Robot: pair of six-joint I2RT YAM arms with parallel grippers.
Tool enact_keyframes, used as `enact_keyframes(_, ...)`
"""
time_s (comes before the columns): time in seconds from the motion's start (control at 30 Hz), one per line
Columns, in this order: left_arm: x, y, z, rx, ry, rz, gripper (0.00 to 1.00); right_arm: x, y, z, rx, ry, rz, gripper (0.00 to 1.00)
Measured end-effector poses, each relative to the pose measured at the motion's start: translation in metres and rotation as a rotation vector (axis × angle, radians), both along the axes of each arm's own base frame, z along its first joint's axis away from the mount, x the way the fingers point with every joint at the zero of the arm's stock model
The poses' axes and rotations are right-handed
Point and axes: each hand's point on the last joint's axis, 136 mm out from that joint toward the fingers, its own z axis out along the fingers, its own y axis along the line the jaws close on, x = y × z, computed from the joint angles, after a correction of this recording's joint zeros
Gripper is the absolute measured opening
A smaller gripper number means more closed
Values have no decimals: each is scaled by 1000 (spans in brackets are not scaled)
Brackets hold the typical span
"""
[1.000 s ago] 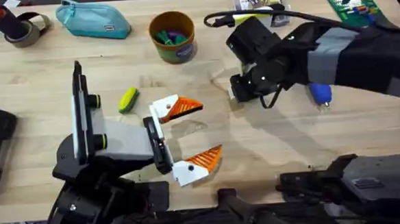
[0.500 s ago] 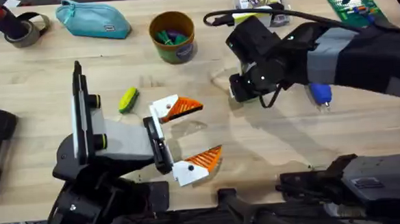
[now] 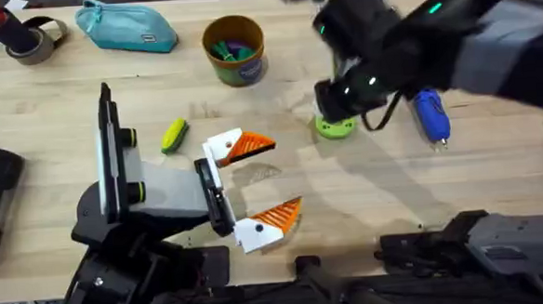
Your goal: Pick up the gripper from the table and insert it into the empty holder that is missing its gripper. Then pick up a screw, insert it into the mounting hole, and use the screwdriver to tighten it. Finally, clean up the table by picking up the vegetable and placing it into the bucket.
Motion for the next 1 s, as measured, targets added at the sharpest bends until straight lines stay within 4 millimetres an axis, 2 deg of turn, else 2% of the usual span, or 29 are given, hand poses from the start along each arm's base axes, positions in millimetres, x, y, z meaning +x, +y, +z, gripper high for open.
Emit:
enact_keyframes(0.27,0,0,0,0,0,0,990,-3,-2,81,22,-59,51,7)
enact_keyframes(0.47,0,0,0,0,0,0,990,-7,-4,122,28,-87,86,7)
enact_keyframes(0.77,0,0,0,0,0,0,990,-19,2,158,82,-90,167,7)
enact_keyframes(1.0,0,0,0,0,0,0,990,-25,6,160,104,-73,201,6)
